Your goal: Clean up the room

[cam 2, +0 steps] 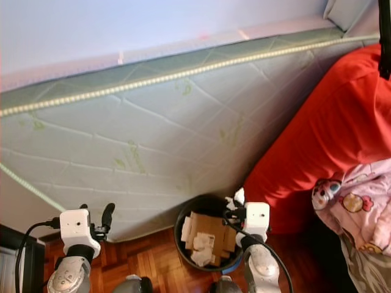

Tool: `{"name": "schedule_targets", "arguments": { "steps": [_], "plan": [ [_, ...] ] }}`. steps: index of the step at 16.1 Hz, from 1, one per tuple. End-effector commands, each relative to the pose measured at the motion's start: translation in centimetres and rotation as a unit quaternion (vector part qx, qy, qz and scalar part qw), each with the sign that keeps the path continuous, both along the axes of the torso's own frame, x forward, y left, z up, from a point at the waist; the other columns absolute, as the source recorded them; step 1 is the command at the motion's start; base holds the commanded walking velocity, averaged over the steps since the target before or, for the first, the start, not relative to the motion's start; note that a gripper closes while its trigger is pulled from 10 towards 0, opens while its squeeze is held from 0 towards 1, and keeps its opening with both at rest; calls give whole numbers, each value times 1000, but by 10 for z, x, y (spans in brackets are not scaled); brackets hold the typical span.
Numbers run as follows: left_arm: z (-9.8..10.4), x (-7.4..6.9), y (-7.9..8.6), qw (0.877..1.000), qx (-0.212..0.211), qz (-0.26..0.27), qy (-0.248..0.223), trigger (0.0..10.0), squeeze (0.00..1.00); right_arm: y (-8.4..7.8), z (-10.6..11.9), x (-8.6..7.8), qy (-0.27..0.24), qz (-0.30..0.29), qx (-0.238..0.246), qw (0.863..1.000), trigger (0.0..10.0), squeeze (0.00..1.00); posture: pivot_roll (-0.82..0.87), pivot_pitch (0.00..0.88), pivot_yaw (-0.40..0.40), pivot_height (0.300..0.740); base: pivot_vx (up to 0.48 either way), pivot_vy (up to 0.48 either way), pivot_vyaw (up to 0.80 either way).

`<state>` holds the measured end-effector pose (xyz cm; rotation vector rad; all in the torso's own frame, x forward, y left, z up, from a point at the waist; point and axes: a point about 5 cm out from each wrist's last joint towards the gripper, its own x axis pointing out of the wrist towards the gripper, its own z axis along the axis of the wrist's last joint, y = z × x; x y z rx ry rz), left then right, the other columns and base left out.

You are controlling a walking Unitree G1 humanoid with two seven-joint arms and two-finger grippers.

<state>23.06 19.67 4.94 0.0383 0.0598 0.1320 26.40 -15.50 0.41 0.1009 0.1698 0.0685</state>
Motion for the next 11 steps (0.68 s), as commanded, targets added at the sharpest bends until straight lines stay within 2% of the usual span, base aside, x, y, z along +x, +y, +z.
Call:
{"name": "schedule_targets", "arguments": {
  "steps": [1, 5, 7, 11],
  "plan": [
    [-4, -3, 0, 1000, -2, 3, 13, 10000, 0, 1, -5, -2, 16, 3, -5, 1000, 10000, 0, -21, 248, -11, 676, 0, 0, 0],
    [-3, -2, 1, 1000, -2, 5, 13, 10000, 0, 3, -7, 0, 34, 10, -5, 999, 10000, 0, -17, 252, -9, 666, 0, 0, 0],
    [-3, -1, 1, 1000, -3, 6, 13, 10000, 0, 4, -7, 1, 30, 14, -5, 999, 10000, 0, -18, 252, -6, 646, 0, 0, 0],
    [-3, -1, 0, 1000, -3, 6, 13, 10000, 0, 4, -6, 2, 24, 16, -1, 1000, 10000, 0, -11, 252, -5, 646, 0, 0, 0]
  ]
}}
